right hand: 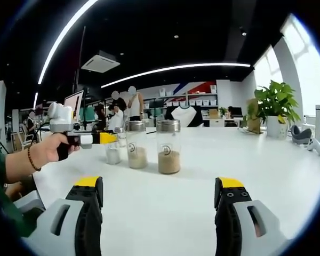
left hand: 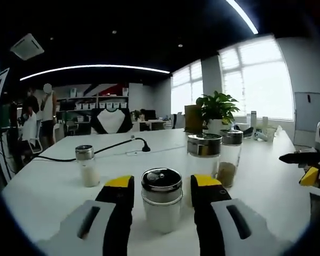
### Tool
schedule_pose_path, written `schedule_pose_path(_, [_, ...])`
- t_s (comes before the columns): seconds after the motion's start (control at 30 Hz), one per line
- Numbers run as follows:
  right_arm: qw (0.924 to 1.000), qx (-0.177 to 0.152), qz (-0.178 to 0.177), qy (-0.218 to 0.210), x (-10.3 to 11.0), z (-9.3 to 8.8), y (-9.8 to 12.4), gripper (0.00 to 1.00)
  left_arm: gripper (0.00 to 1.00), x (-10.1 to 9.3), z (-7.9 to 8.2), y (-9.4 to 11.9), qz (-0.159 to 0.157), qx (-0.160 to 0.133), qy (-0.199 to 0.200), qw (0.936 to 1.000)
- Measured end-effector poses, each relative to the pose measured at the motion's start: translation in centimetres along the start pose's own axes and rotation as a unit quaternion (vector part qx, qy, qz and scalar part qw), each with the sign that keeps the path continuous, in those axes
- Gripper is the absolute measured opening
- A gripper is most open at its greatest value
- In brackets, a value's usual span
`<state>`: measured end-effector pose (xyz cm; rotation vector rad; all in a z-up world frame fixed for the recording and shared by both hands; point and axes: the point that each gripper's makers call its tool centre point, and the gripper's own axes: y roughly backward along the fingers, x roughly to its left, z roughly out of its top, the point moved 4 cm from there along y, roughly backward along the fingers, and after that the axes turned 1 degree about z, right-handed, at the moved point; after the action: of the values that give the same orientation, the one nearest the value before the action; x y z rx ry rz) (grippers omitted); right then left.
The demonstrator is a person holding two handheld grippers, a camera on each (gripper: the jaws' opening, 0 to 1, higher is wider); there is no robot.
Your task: Rotate the seasoning bottle until the label or dispensing opening points toward the visible target arrow and the bottle remains upright within the marked orientation range
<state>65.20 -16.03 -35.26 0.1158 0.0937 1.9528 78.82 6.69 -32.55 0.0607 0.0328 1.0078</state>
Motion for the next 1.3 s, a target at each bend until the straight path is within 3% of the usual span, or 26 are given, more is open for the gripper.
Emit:
schedule_pose_path(0.1, [1.0, 0.002, -0.001, -0.001, 0.0, -0.1, 0.0, 0.88, 0.5, 0.1, 0.6, 0.0, -0.028, -0.006, 0.003, 0.9996])
schedule_pose_path(0.2, [1.0, 0.002, 0.0, -0.001, 0.0, -0.1, -0.1, 0.88, 0.55, 0.5, 0.9, 0.2, -0.038, -0.006, 0.006, 0.9992])
schedule_pose_path(0.37, [1.0, 0.002, 0.002, -0.002, 0.1, -0.2, -0.1, 0.88, 0.54, 0.8, 1.2, 0.4, -0.063, -0.01, 0.008, 0.9979])
schedule_pose_path(0.5, [1.0, 0.001, 0.002, -0.001, 0.1, -0.1, -0.1, 0.88, 0.56, 0.2, 1.5, 0.3, -0.114, -0.024, 0.002, 0.9931])
schedule_pose_path(0.57, [1.0, 0.001, 0.003, -0.002, 0.2, -0.1, -0.1, 0.88, 0.56, 0.2, 1.5, 0.3, -0.123, -0.021, -0.008, 0.9922])
schedule_pose_path(0.83, [1.0, -0.002, 0.004, -0.004, 0.2, 0.0, 0.0, 0.88, 0.56, -0.6, 1.8, 0.0, -0.242, -0.022, -0.023, 0.9697])
schedule_pose_path(0.93, [1.0, -0.002, 0.004, -0.004, 0.2, 0.0, 0.0, 0.88, 0.54, 0.0, 1.8, -0.2, -0.233, -0.025, -0.053, 0.9707])
schedule_pose_path(1.1, [1.0, -0.002, 0.005, -0.005, 0.3, 0.1, 0.0, 0.88, 0.55, -0.5, 1.0, -0.4, -0.294, 0.008, -0.033, 0.9552])
schedule_pose_path(1.23, [0.9999, -0.004, 0.007, -0.007, 0.4, 0.2, 0.0, 0.88, 0.54, 0.3, 1.2, -1.0, -0.285, 0.0, -0.036, 0.9579])
schedule_pose_path(1.3, [0.9999, -0.004, 0.006, -0.007, 0.3, 0.2, 0.1, 0.88, 0.54, 0.4, 1.2, -1.1, -0.291, -0.002, -0.038, 0.9561])
